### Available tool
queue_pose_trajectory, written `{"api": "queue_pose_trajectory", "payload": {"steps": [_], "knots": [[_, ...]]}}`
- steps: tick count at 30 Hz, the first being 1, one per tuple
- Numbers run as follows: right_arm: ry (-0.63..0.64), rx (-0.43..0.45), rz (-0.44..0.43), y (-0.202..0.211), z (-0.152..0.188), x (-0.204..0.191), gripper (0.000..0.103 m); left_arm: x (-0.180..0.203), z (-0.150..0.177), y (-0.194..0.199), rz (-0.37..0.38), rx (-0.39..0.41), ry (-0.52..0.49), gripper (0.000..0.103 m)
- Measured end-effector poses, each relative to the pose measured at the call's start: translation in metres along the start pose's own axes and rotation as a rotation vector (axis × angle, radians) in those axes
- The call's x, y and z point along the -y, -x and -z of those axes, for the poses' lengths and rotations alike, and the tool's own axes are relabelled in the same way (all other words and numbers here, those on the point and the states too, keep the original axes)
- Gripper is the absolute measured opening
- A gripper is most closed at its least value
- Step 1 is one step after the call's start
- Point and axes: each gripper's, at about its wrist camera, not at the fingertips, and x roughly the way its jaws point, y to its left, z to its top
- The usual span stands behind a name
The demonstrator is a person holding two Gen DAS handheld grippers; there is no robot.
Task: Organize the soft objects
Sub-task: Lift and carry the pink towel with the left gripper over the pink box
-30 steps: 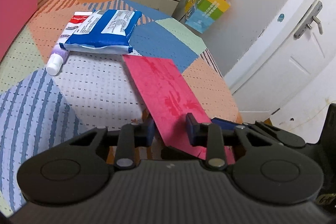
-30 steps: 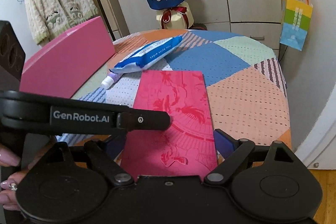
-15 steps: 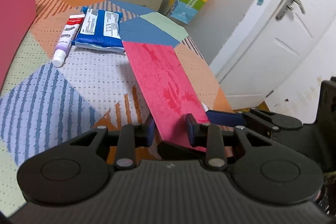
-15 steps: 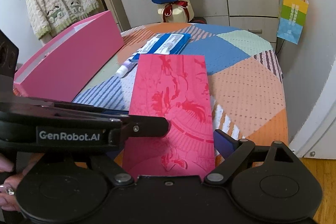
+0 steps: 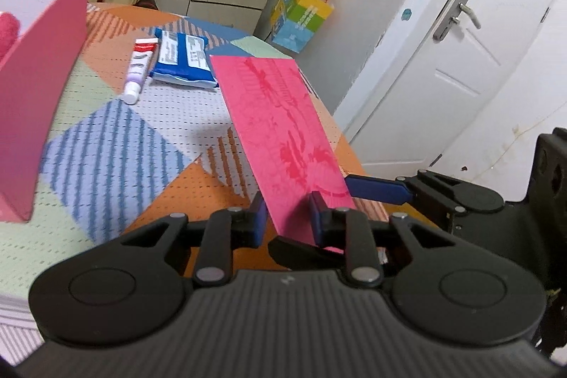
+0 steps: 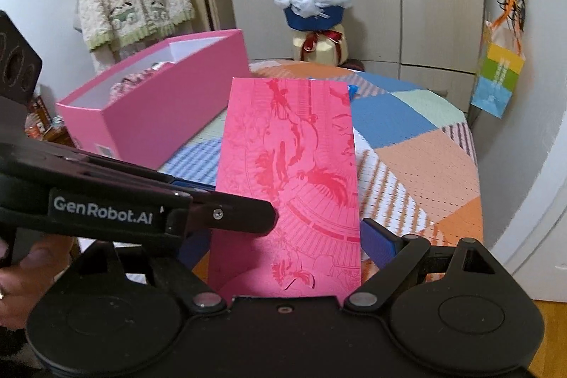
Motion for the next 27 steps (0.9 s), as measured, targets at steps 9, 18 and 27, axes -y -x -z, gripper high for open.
{"api": "queue_pose_trajectory", "payload": {"steps": [9,18,27], "knots": [[0.077,0.007,-0.040,0.024,-0.014,-0.042,0.092,-0.009,0.000,0.053,0.000,-0.010,0.028,0.024],[0.153,0.072,-0.135,0.035,-0.039,-0.086,0.092,-0.022,-0.004,0.116,-0.050,0.064,0.008,0.023],[0.102,0.109,-0.235,0.007,-0.085,-0.117,0.092,-0.066,-0.042,0.154,-0.093,0.111,0.030,0.023]]}}
